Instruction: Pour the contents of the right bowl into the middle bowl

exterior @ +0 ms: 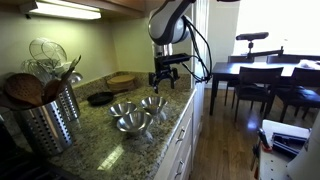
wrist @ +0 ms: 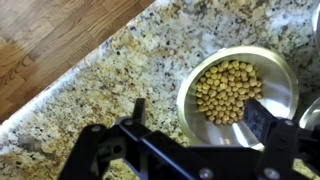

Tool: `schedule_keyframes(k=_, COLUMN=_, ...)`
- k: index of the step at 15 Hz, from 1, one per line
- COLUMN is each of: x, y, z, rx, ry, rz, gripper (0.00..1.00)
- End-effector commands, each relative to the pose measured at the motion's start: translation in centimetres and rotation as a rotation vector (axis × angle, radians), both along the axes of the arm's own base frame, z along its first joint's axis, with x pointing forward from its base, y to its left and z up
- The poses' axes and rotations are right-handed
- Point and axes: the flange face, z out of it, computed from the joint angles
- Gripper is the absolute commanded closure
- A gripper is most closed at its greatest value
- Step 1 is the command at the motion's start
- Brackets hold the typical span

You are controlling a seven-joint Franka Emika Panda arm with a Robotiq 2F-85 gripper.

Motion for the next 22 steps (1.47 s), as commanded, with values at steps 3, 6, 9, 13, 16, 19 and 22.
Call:
schedule_keyframes(k=3, x=-1.1, y=-1.2, z=-0.9, rx=0.010, ry=0.003, rz=-0.055, gripper=0.00)
schedule_keyframes(k=6, x=-0.9, y=-1.2, z=-1.9, rx=0.022, ry=0.006, rz=-0.063, gripper=0.00)
schedule_keyframes(k=9, x=-0.6, y=-1.6, z=-2.6, rx=0.033, ry=0.001, rz=-0.080, gripper=0.00)
schedule_keyframes(k=13, x=-0.4, y=-2.8, z=-3.6, rx=0.041, ry=-0.006, rz=-0.117, gripper=0.00)
schedule_keyframes(k=16, x=-0.3, y=-3.5, z=-4.4, rx=0.048, ry=-0.007, rz=-0.137, gripper=0.00)
schedule_keyframes(k=19, x=-0.2, y=-3.7, z=-5.2, rx=0.050, ry=0.002, rz=-0.144, gripper=0.00)
schedule_keyframes(k=22, x=0.1, y=-3.7, z=-5.9, rx=0.060, ry=0.005, rz=-0.153, gripper=0.00)
